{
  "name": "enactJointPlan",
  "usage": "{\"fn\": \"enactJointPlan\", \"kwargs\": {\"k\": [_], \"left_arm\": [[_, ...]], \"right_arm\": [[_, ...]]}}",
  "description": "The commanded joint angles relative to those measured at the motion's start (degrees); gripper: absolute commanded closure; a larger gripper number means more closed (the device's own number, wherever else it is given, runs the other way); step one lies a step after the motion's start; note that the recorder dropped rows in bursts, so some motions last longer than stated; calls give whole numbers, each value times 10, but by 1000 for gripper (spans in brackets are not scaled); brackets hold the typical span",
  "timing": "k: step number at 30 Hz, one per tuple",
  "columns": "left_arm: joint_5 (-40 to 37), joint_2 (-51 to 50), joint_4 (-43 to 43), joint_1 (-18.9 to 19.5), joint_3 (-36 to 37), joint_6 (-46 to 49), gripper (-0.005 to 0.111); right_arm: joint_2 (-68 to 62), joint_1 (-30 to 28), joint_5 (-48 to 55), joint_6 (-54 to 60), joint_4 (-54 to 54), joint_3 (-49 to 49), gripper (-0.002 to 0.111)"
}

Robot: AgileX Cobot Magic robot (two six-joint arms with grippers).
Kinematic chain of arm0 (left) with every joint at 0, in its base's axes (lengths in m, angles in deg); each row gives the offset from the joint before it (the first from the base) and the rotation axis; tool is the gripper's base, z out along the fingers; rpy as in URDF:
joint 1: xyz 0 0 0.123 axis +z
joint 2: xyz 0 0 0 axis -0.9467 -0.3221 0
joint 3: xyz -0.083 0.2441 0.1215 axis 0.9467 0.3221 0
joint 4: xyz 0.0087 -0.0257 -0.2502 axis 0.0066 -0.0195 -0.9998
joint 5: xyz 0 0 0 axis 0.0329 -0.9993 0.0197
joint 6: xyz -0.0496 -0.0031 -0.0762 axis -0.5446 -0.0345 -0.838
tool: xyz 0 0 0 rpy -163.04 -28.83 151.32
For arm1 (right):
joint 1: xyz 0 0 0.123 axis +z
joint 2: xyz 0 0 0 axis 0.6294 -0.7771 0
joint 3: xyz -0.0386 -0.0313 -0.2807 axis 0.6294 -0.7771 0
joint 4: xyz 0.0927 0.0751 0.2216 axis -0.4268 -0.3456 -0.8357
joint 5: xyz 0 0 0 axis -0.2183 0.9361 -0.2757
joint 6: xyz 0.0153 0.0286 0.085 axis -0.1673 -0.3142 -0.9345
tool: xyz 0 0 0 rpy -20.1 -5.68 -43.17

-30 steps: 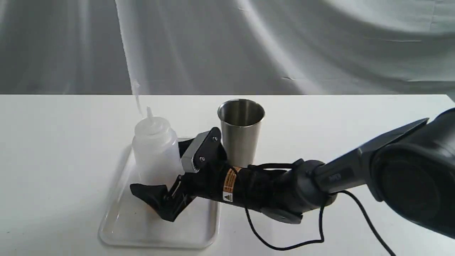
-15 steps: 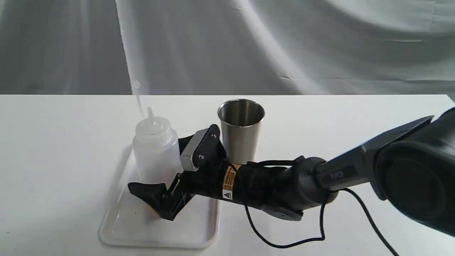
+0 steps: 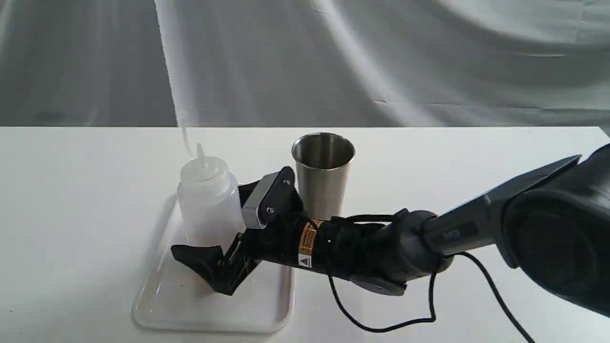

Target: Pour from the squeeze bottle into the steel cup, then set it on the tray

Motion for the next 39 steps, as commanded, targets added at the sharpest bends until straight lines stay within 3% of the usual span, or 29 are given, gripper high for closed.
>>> {"fn": "enactJointPlan", "kwargs": {"k": [1,7,39], "left_arm": [[4,3,0,2,3,-2,98],[4,3,0,2,3,-2,98],[4,3,0,2,3,-2,98]], "right_arm": [[8,2,-3,-6,10,-2,3],[26,0,19,-17,61,-3,3],[90,-35,-41,19,27,-147,3]]}}
